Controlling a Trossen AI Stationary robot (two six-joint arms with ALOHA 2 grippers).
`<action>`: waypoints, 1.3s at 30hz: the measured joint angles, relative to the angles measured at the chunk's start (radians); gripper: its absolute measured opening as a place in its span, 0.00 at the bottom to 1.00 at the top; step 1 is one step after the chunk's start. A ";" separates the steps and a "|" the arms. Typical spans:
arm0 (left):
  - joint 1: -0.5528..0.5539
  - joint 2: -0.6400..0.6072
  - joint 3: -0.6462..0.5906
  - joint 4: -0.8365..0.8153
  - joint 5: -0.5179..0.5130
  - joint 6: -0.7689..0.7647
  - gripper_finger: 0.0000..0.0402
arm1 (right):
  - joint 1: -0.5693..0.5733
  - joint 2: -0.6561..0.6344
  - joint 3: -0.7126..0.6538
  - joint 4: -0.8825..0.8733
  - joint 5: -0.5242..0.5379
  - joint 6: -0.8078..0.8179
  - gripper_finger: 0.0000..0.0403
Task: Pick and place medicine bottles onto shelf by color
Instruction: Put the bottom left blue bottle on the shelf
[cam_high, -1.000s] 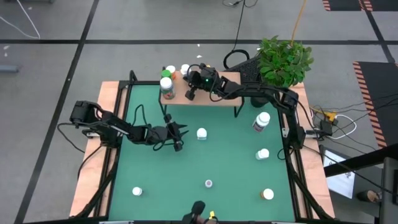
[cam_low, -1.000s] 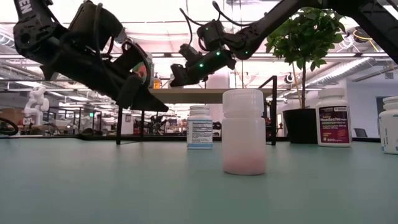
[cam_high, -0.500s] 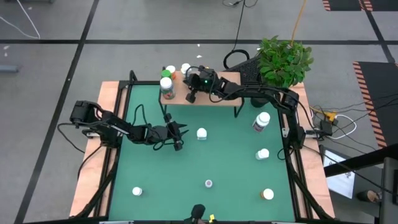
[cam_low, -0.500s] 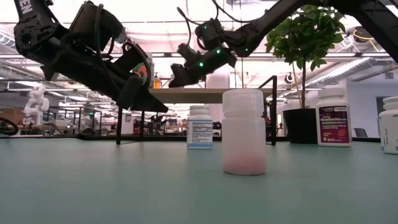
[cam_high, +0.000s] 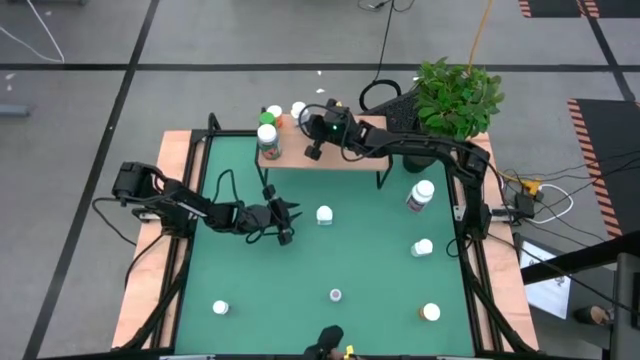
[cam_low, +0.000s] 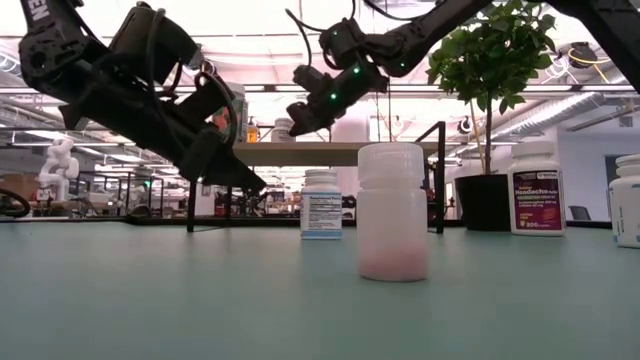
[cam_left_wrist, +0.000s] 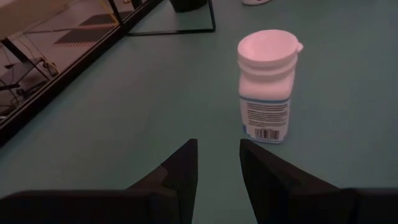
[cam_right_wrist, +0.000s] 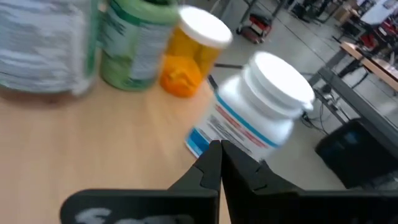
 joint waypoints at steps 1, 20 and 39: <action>0.000 0.000 0.000 0.000 0.000 0.000 0.30 | -0.005 0.000 0.000 -0.004 0.001 0.002 0.00; -0.001 0.000 0.000 0.006 0.002 0.011 0.30 | -0.107 0.005 0.000 0.074 -0.104 0.041 0.00; -0.001 0.000 0.000 0.008 0.003 0.010 0.30 | -0.096 0.056 0.000 0.119 -0.134 0.081 0.00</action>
